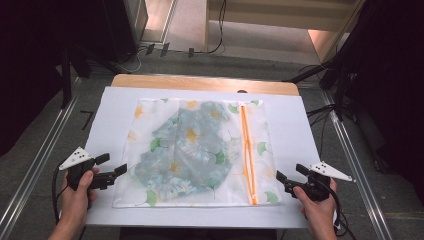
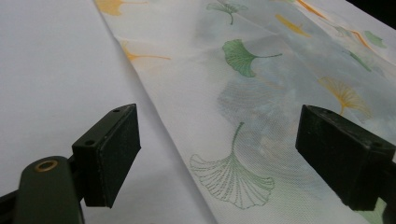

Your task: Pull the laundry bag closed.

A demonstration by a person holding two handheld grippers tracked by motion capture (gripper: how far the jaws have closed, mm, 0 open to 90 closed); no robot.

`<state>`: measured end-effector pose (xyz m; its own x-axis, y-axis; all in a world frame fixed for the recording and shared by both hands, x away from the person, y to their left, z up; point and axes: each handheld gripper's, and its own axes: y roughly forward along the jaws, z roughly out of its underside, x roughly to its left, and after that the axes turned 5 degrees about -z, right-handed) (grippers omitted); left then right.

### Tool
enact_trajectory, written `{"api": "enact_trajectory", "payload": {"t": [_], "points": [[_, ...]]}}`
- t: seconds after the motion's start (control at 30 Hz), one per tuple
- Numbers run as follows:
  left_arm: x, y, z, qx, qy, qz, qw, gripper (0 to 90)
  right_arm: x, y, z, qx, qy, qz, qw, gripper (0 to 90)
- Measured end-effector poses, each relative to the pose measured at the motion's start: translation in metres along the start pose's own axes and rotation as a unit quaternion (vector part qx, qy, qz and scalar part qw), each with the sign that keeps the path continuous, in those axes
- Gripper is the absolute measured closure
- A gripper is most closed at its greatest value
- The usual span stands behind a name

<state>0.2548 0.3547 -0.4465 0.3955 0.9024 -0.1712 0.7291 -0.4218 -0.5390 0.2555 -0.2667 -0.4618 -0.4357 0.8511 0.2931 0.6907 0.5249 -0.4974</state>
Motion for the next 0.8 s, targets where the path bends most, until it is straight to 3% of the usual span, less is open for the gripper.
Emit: {"api": "enact_trajectory", "payload": {"t": [0.17, 0.2, 0.27, 0.3, 0.33, 0.37, 0.4, 0.43, 0.47, 0.57, 0.6, 0.8], "points": [[-0.010, 0.001, -0.004, -0.009, -0.006, 0.000, 0.9999, 14.3, 0.004, -0.001, 0.000, 0.000, -0.005, 0.004, 1.0000, 18.0], [-0.013, 0.001, -0.005, -0.012, -0.009, 0.002, 0.9999, 17.4, 0.007, -0.002, 0.000, -0.001, -0.007, 0.010, 0.9999, 24.4], [-0.020, 0.003, -0.007, -0.012, -0.009, -0.001, 0.9999, 27.3, 0.008, -0.002, 0.000, -0.002, -0.006, 0.013, 0.9999, 27.8], [-0.024, 0.004, -0.008, -0.012, -0.007, 0.001, 0.9999, 27.3, 0.009, -0.002, 0.000, -0.003, -0.006, 0.013, 0.9999, 29.4], [-0.028, 0.005, -0.008, -0.014, -0.004, 0.004, 0.9999, 42.1, 0.011, -0.002, 0.000, 0.000, -0.006, 0.016, 0.9999, 31.8], [-0.033, 0.007, -0.009, -0.013, -0.001, 0.005, 0.9999, 42.1, 0.011, -0.002, 0.000, 0.000, -0.006, 0.016, 0.9999, 31.8], [-0.037, 0.009, -0.010, -0.010, -0.002, 0.009, 0.9999, 55.6, 0.013, -0.001, 0.001, 0.004, -0.008, 0.015, 0.9998, 35.4], [-0.040, 0.011, -0.011, -0.006, -0.005, 0.012, 0.9999, 60.4, 0.013, -0.001, 0.001, 0.005, -0.009, 0.014, 0.9998, 36.9], [-0.043, 0.014, -0.011, -0.003, -0.008, 0.019, 0.9998, 60.4, 0.013, -0.001, 0.001, 0.005, -0.009, 0.014, 0.9998, 36.9], [-0.055, 0.021, -0.013, 0.008, 0.003, 0.042, 0.9991, 72.9, 0.015, 0.001, 0.003, 0.010, -0.010, 0.006, 0.9999, 42.1], [-0.060, 0.024, -0.013, 0.011, 0.004, 0.048, 0.9988, 79.4, 0.015, 0.002, 0.005, 0.015, -0.014, -0.008, 0.9998, 44.9], [-0.088, 0.038, -0.017, 0.022, 0.021, 0.082, 0.9961, 90.0, 0.021, 0.007, 0.007, 0.031, -0.020, -0.024, 0.9990, 52.2]]}}
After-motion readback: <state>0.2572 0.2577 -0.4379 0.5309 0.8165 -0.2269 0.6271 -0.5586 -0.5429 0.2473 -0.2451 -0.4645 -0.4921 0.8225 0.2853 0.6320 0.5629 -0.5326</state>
